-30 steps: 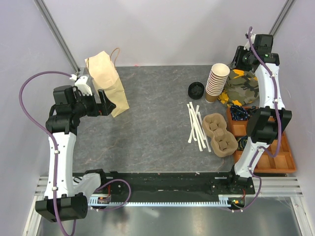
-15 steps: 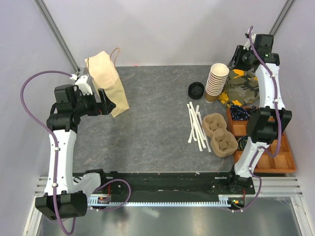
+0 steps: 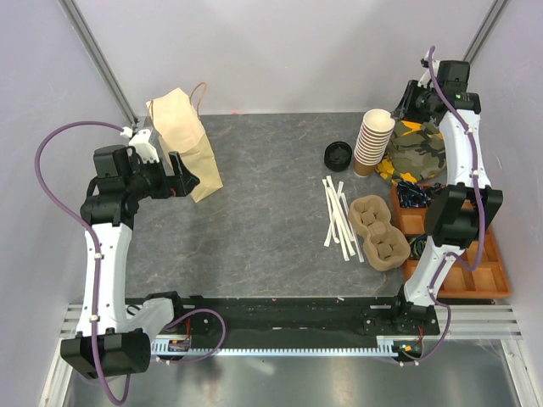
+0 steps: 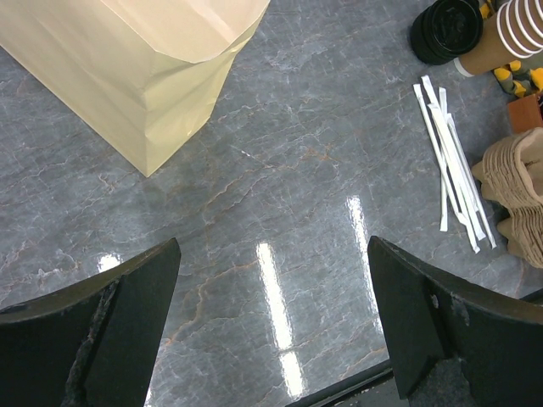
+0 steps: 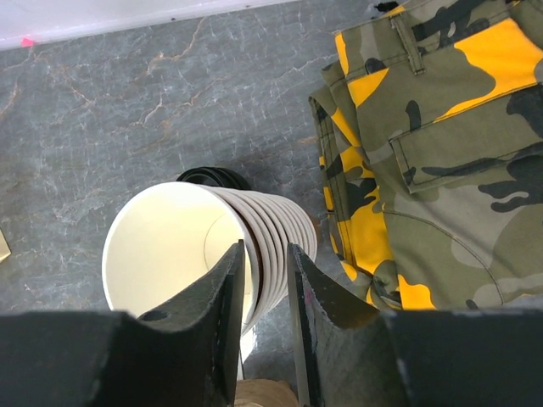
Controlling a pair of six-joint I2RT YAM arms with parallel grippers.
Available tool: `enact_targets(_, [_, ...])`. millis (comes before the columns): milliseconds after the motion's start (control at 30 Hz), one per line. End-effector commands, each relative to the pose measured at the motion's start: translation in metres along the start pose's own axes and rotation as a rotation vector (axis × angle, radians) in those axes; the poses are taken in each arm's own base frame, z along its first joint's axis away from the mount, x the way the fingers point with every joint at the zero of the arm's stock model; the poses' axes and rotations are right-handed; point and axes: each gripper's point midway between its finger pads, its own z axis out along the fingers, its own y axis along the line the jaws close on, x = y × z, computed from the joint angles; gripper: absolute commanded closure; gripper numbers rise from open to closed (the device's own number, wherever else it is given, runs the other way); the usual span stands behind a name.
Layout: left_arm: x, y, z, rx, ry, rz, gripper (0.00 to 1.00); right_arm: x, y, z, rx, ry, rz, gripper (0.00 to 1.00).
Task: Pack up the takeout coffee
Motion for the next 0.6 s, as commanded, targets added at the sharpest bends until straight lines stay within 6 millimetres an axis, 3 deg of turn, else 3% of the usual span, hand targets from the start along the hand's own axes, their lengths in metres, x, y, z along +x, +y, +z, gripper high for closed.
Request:
enact_targets(0, [-0.011, -0.004, -0.001, 0.01, -0.041, -0.008, 0.0, -0.004, 0.004, -0.002, -0.022, -0.023, 0.012, 0.66])
enact_targets(100, [-0.011, -0.003, -0.001, 0.005, -0.042, -0.009, 0.0, 0.0, 0.004, 0.001, -0.03, -0.013, 0.018, 0.66])
enact_targets(367, [-0.009, -0.002, -0.001, 0.002, -0.04, -0.008, 0.0, -0.003, 0.01, -0.002, -0.052, -0.023, 0.025, 0.86])
enact_targets(467, [-0.009, -0.002, 0.0, 0.004, -0.041, -0.007, 0.0, -0.009, 0.013, -0.007, -0.057, -0.041, 0.019, 0.99])
enact_targets(567, [-0.009, -0.002, 0.0, 0.005, -0.039, -0.009, 0.0, -0.016, 0.017, -0.015, -0.065, -0.063, 0.014, 1.0])
